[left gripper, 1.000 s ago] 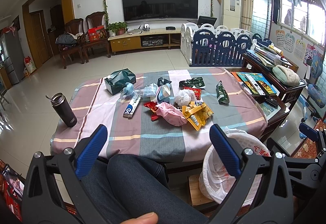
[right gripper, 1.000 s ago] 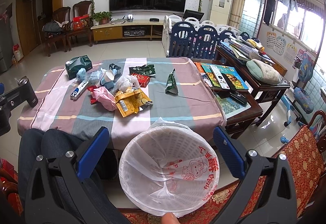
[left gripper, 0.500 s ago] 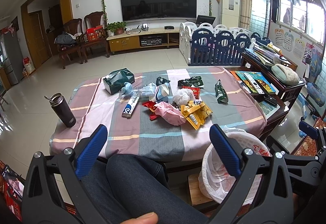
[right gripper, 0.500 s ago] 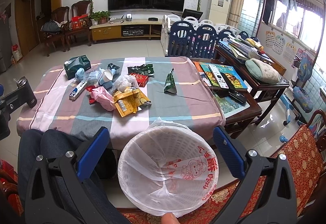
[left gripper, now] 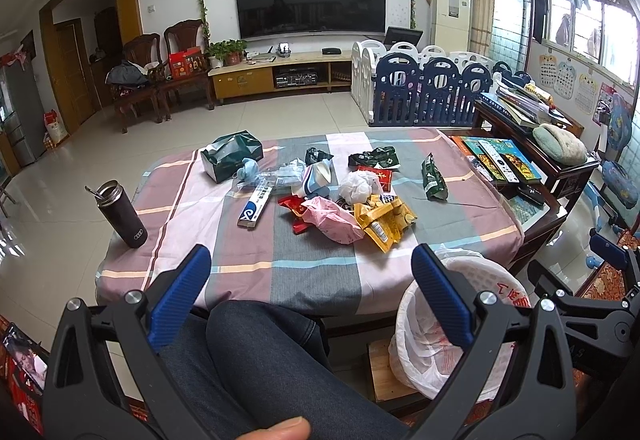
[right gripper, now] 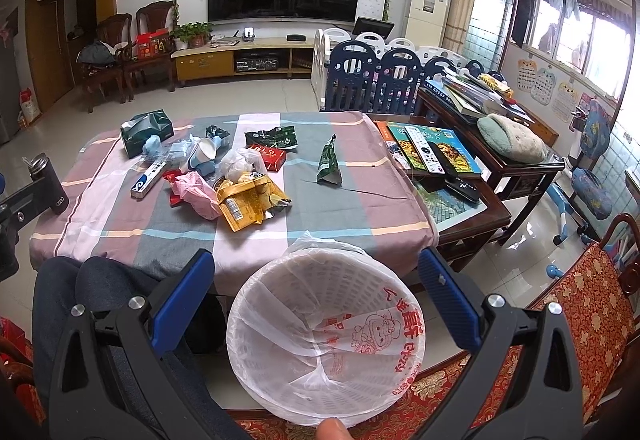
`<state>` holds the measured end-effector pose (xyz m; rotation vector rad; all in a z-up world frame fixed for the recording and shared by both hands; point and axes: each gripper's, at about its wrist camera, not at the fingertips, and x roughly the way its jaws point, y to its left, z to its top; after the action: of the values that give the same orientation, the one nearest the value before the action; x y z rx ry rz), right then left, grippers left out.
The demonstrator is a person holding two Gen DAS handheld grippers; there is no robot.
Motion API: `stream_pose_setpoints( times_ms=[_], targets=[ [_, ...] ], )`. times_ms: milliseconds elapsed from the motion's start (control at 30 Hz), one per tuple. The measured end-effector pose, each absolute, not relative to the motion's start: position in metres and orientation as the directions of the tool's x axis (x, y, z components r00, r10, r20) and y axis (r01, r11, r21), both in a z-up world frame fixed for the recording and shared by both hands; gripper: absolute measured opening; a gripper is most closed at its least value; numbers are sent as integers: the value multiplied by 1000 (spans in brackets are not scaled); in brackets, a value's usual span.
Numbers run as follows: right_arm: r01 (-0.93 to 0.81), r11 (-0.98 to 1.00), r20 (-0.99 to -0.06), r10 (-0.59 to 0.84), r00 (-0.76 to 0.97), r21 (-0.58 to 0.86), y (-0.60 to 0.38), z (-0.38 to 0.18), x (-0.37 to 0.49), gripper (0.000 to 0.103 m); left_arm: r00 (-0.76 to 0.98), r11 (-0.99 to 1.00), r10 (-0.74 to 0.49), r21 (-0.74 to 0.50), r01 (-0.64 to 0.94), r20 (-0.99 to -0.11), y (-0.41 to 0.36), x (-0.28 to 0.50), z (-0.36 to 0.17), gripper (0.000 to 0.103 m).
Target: Collect trash
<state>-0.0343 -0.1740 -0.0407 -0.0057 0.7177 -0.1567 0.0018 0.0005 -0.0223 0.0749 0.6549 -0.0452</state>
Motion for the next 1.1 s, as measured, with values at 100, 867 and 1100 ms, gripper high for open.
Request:
stream_pose_setpoints(
  times_ms=[100,867,1100],
  targets=[
    [146,987,-656,-150,740,-61,-177,-41,-33,101,787,996,-18,53,65,-616,2,5,-24,100],
    [187,982,-828,-75,556,37,-223,-146,58,39,559,969,49,-97,-228,-827,129,126,-150,69],
    [199,979,-811,-75,580,52,-237,-174,207,67,526,978,2,-109,-180,-851,119,148,-174,79]
  ],
)
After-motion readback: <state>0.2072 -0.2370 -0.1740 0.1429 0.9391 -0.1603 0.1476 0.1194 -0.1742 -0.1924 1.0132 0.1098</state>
